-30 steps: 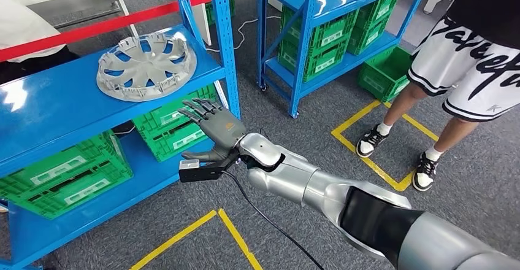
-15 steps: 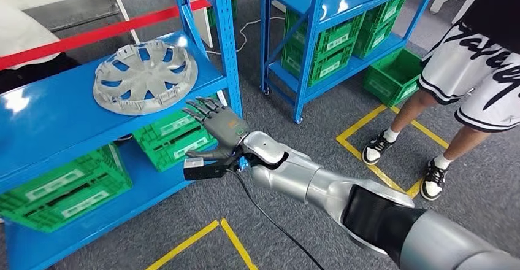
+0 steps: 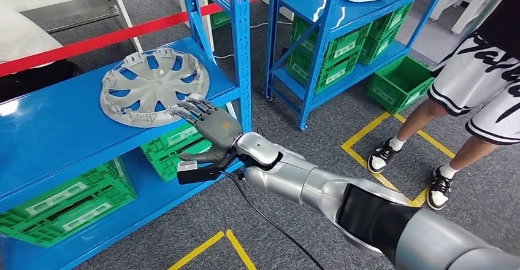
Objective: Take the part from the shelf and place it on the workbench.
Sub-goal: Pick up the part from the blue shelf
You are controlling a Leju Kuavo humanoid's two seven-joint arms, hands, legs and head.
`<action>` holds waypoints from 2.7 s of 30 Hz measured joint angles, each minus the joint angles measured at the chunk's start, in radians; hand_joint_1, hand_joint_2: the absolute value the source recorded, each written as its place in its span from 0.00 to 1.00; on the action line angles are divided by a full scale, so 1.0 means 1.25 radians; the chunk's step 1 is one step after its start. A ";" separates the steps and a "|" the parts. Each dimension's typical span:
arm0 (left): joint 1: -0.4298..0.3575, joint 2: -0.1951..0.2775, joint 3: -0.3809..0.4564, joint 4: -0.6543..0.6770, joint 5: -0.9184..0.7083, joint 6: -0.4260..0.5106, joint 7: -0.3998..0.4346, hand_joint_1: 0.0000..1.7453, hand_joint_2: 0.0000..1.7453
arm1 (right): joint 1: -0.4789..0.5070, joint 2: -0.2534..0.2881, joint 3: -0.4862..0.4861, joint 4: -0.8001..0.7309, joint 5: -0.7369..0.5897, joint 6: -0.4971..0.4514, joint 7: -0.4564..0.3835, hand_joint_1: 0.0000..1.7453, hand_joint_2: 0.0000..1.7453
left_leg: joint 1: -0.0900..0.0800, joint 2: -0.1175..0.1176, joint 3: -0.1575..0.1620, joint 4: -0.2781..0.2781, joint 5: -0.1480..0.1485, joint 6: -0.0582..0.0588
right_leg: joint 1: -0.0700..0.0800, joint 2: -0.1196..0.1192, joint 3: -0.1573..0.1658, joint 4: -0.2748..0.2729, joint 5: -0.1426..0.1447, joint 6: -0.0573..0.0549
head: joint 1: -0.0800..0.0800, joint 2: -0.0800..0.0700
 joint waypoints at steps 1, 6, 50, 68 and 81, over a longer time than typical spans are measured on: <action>-0.001 0.000 0.000 0.000 -0.001 0.000 -0.001 0.00 0.00 | -0.001 0.000 0.000 0.000 0.000 -0.001 0.000 0.00 0.00 | 0.001 -0.001 0.008 -0.002 -0.004 0.005 | 0.000 0.000 -0.018 0.031 -0.003 0.003 | 0.002 0.000; -0.002 -0.002 0.000 0.000 -0.003 0.000 0.000 0.00 0.00 | 0.004 -0.004 0.001 0.001 -0.001 -0.002 0.001 0.00 0.00 | -0.006 -0.006 0.040 -0.004 -0.033 0.017 | 0.005 0.000 -0.161 0.192 -0.043 0.001 | 0.007 0.000; -0.012 0.000 0.000 -0.001 -0.010 -0.002 0.001 0.00 0.00 | 0.035 -0.009 0.004 -0.008 0.014 -0.015 0.019 0.00 0.00 | -0.003 -0.001 -0.039 0.161 -0.117 -0.033 | 0.009 0.000 -0.048 -0.046 0.068 -0.047 | -0.001 0.000; -0.009 0.001 0.002 0.000 -0.005 -0.008 -0.009 0.00 0.00 | 0.036 -0.009 0.002 -0.007 0.012 -0.008 0.033 0.00 0.00 | -0.001 -0.005 -0.001 -0.011 0.008 -0.011 | 0.015 0.001 -0.008 -0.048 0.026 -0.038 | 0.003 0.000; -0.011 0.001 0.005 0.000 -0.019 -0.002 -0.006 0.00 0.00 | 0.017 -0.016 -0.045 0.081 -0.016 -0.022 0.067 0.00 0.00 | -0.002 -0.005 0.000 -0.011 0.009 -0.011 | 0.013 0.001 -0.008 -0.046 0.025 -0.014 | 0.003 0.000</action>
